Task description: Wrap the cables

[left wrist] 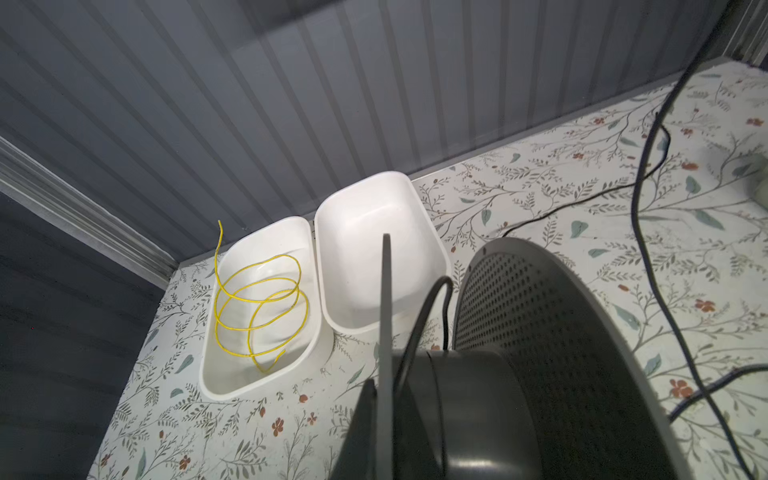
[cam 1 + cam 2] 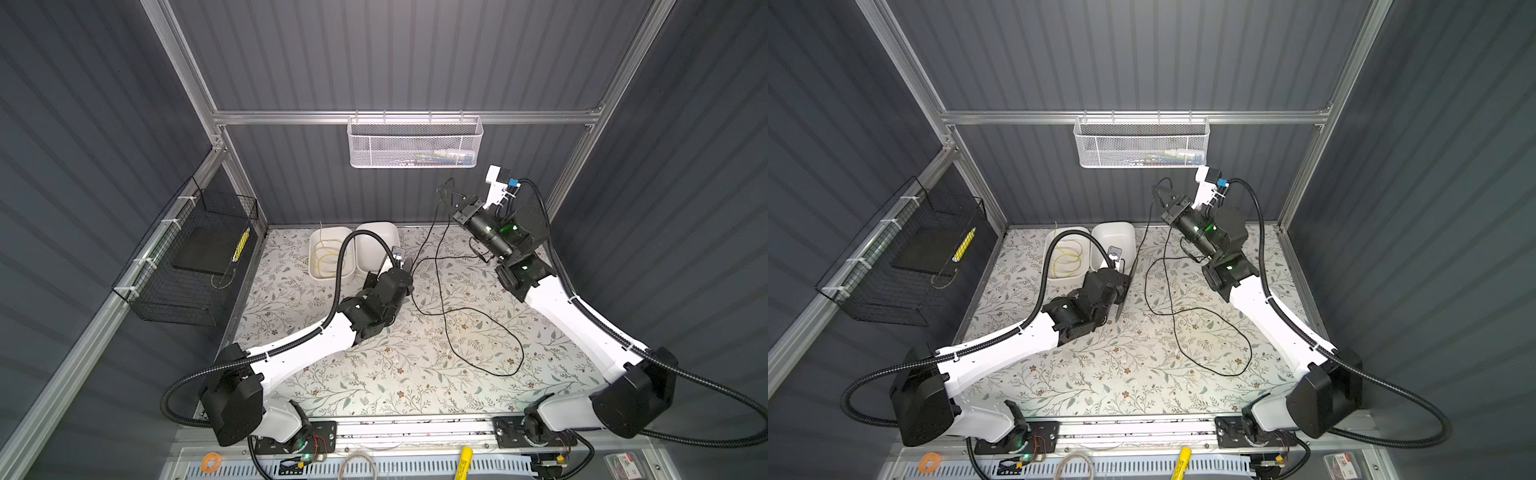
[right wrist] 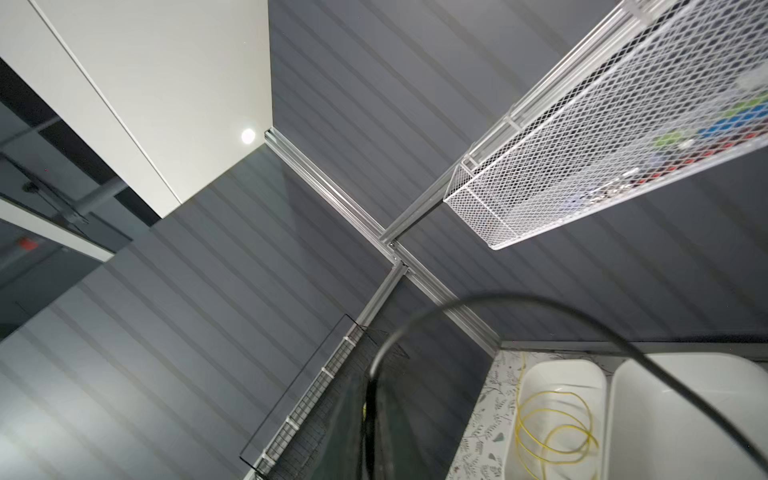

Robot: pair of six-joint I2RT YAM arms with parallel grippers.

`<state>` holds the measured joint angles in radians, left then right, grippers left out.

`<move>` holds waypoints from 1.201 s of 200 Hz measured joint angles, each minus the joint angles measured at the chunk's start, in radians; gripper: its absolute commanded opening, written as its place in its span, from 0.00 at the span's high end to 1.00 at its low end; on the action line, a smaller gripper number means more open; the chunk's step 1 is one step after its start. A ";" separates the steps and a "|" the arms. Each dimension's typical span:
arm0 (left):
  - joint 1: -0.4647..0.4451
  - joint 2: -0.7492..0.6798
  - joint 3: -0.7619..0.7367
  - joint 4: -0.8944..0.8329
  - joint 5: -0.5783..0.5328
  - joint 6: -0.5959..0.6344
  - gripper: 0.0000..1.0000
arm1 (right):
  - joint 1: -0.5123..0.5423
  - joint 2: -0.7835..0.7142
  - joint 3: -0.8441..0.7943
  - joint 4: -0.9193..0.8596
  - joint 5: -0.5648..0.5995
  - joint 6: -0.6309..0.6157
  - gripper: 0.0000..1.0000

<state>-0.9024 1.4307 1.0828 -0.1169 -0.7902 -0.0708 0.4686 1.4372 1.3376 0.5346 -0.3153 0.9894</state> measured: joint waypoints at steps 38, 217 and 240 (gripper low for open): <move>0.000 -0.017 -0.017 -0.034 0.000 -0.005 1.00 | -0.001 0.062 0.039 0.053 -0.048 0.048 0.81; 0.000 -0.306 -0.164 -0.217 -0.103 -0.029 1.00 | -0.279 0.118 0.225 -0.049 -0.097 0.086 1.00; -0.001 -0.342 -0.175 -0.253 -0.102 -0.029 1.00 | -0.292 0.154 0.273 -0.066 -0.121 0.089 1.00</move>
<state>-0.9031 1.0889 0.9073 -0.3698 -0.8921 -0.1001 0.1768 1.5913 1.6104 0.4686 -0.4362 1.0779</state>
